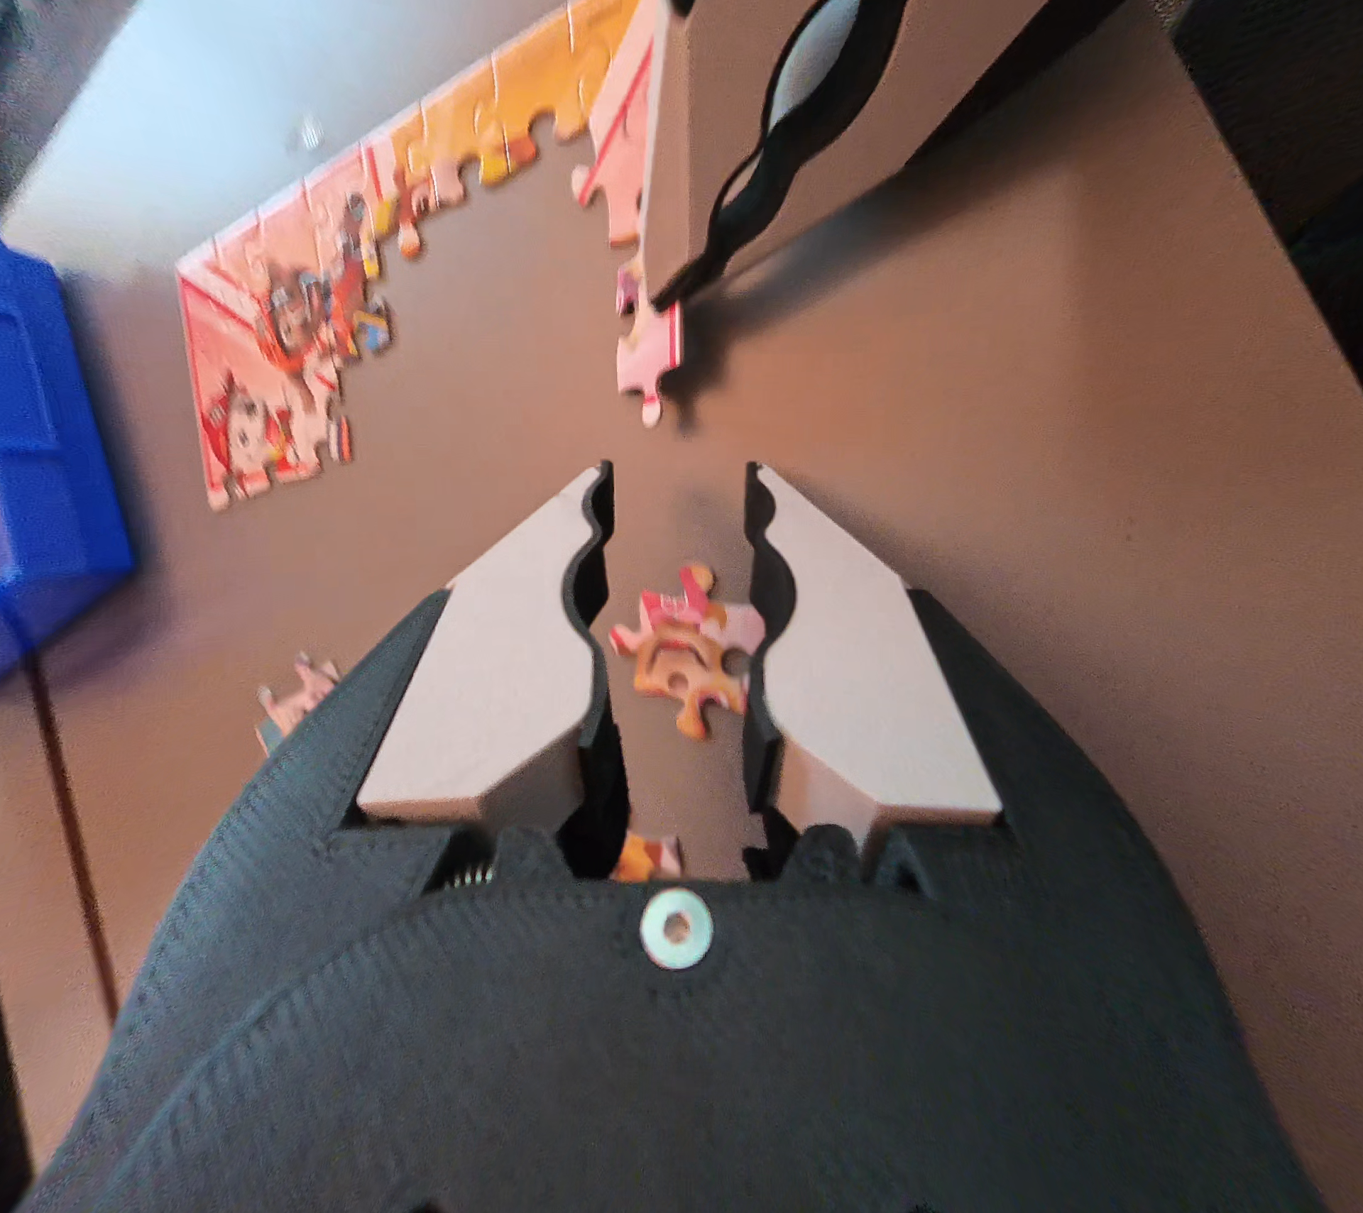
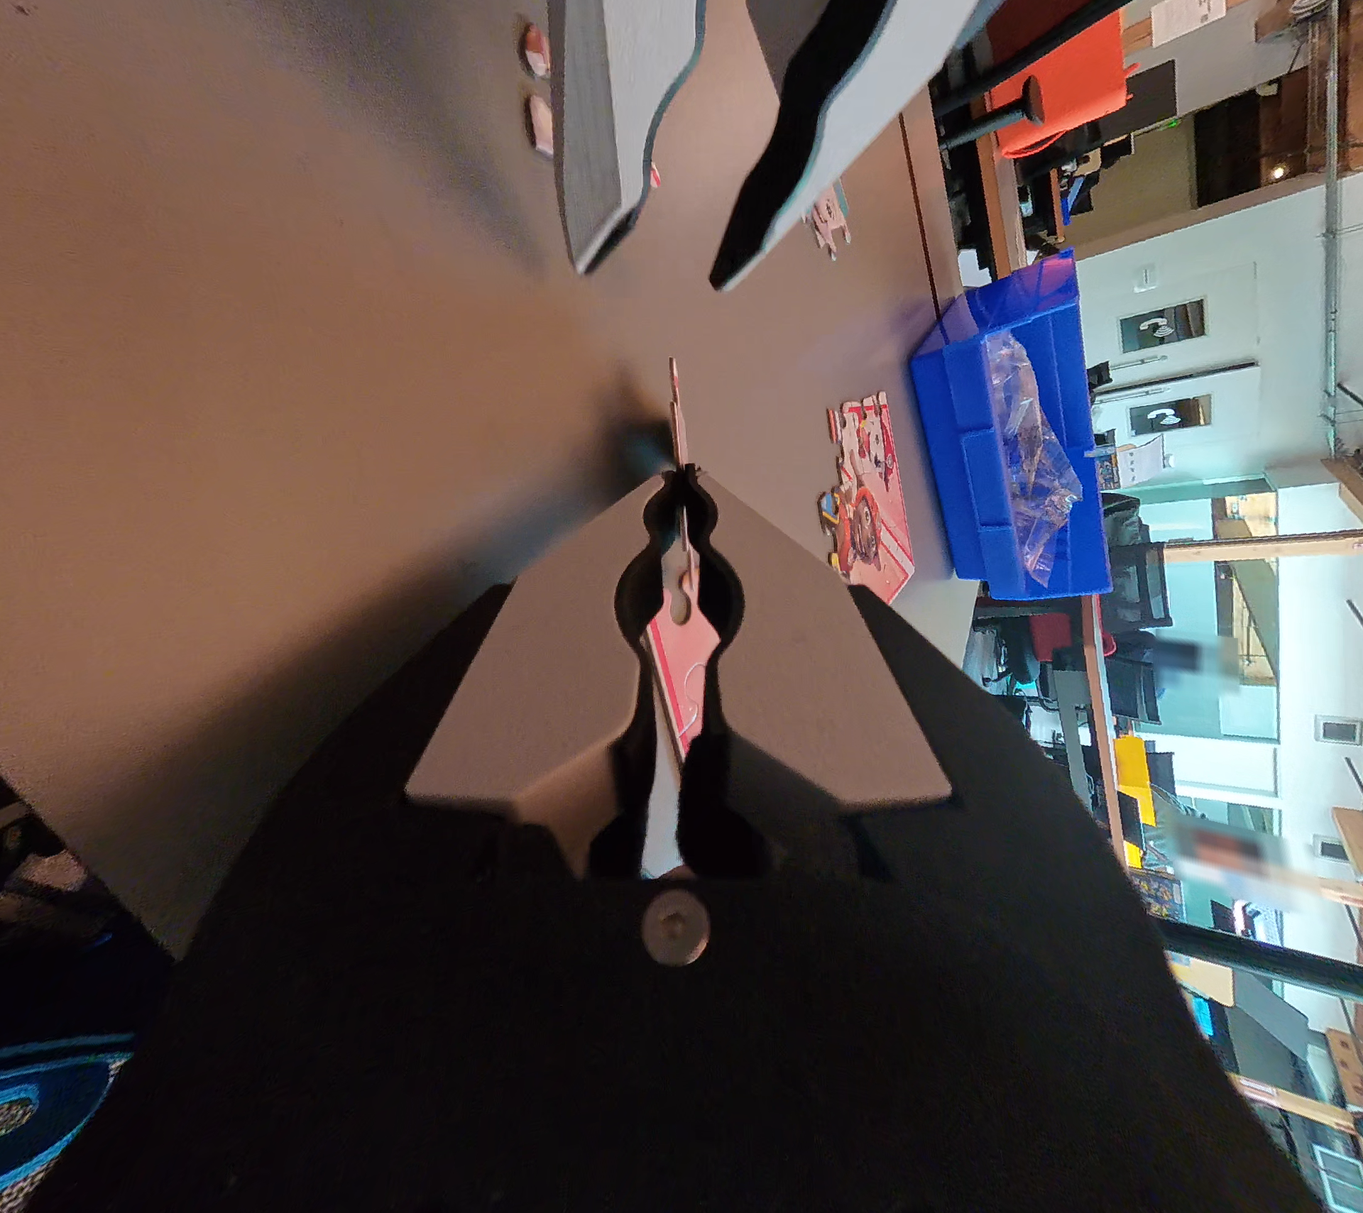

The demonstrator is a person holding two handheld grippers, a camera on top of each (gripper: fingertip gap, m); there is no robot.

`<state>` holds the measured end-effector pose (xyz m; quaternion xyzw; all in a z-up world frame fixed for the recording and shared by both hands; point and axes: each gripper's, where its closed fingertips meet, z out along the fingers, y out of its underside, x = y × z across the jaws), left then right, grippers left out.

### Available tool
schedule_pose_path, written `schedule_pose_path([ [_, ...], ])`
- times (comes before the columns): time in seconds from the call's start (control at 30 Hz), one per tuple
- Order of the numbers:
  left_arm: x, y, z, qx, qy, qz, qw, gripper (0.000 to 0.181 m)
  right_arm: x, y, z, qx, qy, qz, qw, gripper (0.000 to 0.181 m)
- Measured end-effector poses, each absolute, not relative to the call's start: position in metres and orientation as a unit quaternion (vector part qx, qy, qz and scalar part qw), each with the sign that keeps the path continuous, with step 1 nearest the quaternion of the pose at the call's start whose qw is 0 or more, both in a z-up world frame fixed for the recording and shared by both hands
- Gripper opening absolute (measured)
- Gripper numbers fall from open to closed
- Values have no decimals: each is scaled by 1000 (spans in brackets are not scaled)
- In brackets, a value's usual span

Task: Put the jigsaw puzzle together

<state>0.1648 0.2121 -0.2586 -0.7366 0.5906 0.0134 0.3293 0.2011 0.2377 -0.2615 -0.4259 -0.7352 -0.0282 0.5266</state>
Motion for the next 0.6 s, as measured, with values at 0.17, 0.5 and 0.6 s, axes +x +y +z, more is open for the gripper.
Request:
schedule_pose_path([
  [0.17, 189, 225, -269, -675, 649, 86, 340, 18, 203, 238, -263, -417, -740, -5, 528, 0],
  [0.5, 197, 233, -271, -648, 676, 142, 321, 7, 211, 232, -262, -473, -736, 85, 476, 16],
  [0.6, 197, 234, -270, -656, 672, 146, 310, 7, 218, 228, -257, -493, -731, 126, 455, 18],
])
